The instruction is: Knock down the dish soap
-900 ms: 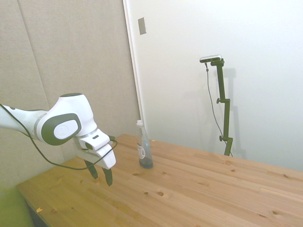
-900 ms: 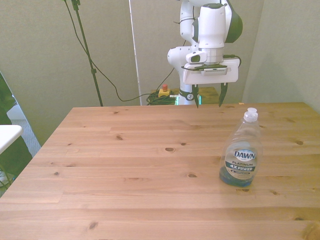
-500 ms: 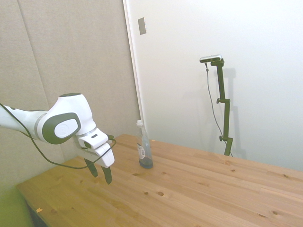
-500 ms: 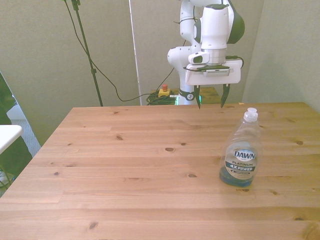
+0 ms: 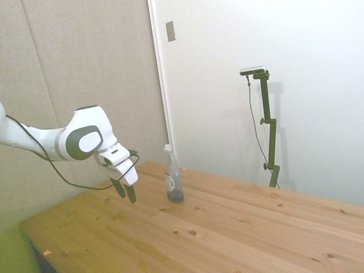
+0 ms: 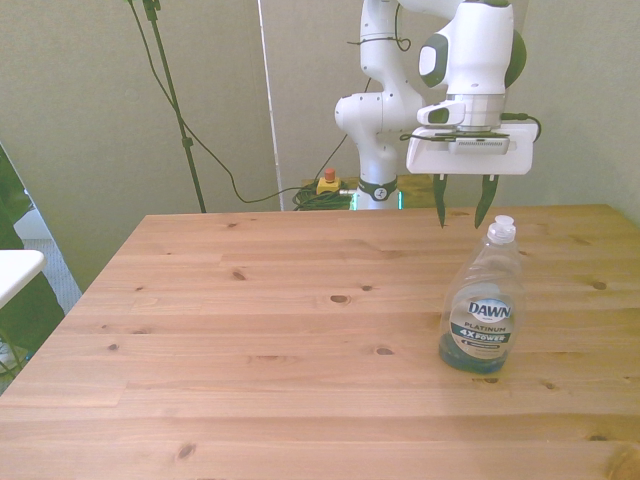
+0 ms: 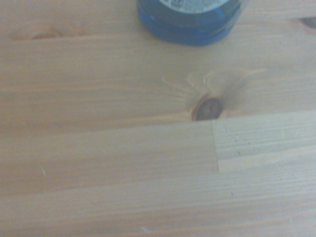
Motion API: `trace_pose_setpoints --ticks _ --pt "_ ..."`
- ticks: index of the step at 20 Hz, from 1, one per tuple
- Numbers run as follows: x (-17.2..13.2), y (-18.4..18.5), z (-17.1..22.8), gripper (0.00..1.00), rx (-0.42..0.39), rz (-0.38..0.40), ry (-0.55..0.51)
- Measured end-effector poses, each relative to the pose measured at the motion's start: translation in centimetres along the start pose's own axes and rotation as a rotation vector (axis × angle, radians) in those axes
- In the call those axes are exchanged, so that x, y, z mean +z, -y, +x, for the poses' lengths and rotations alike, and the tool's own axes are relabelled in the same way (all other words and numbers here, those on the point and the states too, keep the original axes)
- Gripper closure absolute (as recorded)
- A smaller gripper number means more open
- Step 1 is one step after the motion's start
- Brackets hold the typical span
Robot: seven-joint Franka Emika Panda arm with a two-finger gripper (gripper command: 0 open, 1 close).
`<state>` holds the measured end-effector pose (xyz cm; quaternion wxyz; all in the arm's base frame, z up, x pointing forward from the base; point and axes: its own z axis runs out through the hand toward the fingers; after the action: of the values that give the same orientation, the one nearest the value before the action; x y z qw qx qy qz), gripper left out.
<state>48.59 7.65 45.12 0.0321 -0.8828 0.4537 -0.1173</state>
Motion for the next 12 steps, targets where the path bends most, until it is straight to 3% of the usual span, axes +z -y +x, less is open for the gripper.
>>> trace_pose_setpoints --ticks 12 --pt "-0.3 7.0 5.6 1.0 0.11 0.036 -0.085"
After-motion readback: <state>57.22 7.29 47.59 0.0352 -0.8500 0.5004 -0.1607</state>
